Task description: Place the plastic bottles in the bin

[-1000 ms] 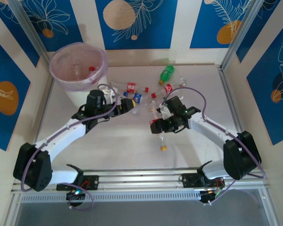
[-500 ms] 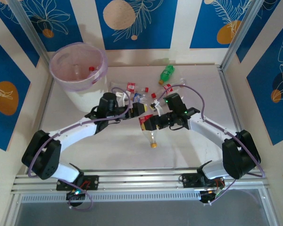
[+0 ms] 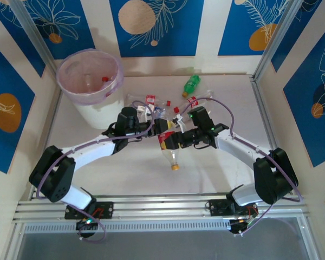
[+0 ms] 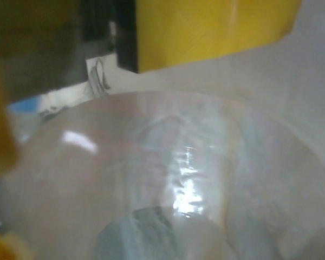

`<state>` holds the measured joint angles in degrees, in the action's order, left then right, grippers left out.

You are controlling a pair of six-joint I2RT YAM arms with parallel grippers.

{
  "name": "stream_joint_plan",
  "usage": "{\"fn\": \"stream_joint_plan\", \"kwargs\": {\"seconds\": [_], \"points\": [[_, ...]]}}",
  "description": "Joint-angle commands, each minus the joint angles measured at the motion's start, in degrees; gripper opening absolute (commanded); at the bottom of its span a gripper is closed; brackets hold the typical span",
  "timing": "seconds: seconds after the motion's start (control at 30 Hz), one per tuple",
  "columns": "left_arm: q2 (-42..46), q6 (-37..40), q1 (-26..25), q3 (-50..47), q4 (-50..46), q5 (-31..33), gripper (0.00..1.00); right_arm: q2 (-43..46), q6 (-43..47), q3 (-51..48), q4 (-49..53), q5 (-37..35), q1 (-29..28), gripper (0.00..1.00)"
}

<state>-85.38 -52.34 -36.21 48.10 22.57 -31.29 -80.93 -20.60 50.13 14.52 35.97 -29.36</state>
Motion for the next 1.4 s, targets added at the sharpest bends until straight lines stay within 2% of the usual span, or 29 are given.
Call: {"fn": "stream_joint_plan", "kwargs": {"seconds": [0.0,0.17,0.27,0.47,0.63,0.8,1.07,1.27,1.37], "points": [[-0.84,0.04,-0.49,1.21,1.87,-0.8,0.59,-0.18,-0.17,1.17,0.12,2.05,0.55,0.67],[-0.84,0.98,-0.52,1.85,0.3,-0.19,0.56,0.11,0.95,2.2,3.52,0.87,1.39,0.83],[-1.08,1.66,-0.46,2.5,-0.85,0.29,0.56,1.46,2.29,2.65,6.3,-0.45,2.53,0.88],[-2.37,2.92,-0.46,4.07,-3.02,0.95,0.55,5.14,5.44,3.22,12.61,-2.05,4.69,0.93],[-1.87,8.27,-0.67,7.88,-11.25,3.87,0.52,9.17,7.6,3.22,18.91,-4.34,9.4,0.93],[-2.42,12.7,-0.66,13.66,-18.5,5.07,0.45,14.08,1.84,2.55,19.68,-13.66,16.0,0.93],[-4.45,22.49,-0.38,31.58,-32.22,6.55,0.31,17.21,-6.39,1.66,18.94,-33.84,17.44,0.92],[-7.31,30.64,2.49,50.53,-45.77,8.38,0.11,18.31,-7.27,-0.86,16.9,-33.16,18.29,0.92],[-8.06,33.06,6.34,58.35,-49.84,9.03,0.07,18.33,-6.79,-1.17,17.38,-33.41,18.47,0.92]]}}
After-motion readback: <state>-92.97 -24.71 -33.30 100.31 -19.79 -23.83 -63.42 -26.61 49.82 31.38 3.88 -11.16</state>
